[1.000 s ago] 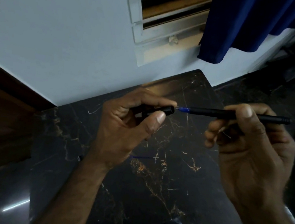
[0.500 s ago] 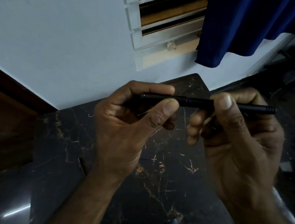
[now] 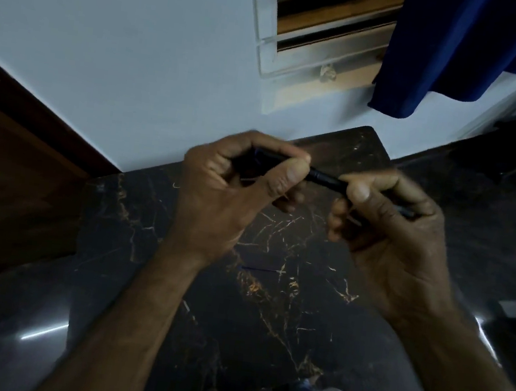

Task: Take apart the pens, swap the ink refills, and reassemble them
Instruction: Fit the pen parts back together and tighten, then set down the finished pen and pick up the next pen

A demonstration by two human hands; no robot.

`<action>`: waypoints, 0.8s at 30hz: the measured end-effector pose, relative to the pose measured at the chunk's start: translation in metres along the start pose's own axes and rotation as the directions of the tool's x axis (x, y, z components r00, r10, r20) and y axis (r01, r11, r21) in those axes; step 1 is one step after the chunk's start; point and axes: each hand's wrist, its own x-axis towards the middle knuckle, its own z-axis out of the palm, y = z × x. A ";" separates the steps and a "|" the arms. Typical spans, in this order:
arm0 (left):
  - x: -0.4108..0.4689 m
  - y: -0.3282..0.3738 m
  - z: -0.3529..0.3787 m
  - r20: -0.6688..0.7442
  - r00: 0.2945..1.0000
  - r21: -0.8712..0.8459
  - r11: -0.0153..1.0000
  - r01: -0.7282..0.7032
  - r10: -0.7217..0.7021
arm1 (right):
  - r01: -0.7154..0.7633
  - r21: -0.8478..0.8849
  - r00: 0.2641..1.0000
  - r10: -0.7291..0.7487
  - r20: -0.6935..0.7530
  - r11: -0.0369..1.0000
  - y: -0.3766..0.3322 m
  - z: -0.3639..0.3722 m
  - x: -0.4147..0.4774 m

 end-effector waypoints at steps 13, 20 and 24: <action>-0.153 -0.105 -0.064 -0.509 0.636 0.069 0.709 0.702 -0.580 | 0.163 -0.972 0.954 0.225 0.199 0.170 0.210 -0.071 -0.011; -0.206 -0.098 -0.134 -0.815 0.309 -0.091 0.635 0.767 -0.490 | 0.291 -0.955 0.906 0.335 0.257 -0.052 0.265 -0.090 -0.002; -0.228 -0.116 -0.165 -0.828 0.294 -0.006 0.532 0.847 -0.478 | 0.283 -0.953 0.900 0.372 0.225 -0.108 0.259 -0.080 -0.003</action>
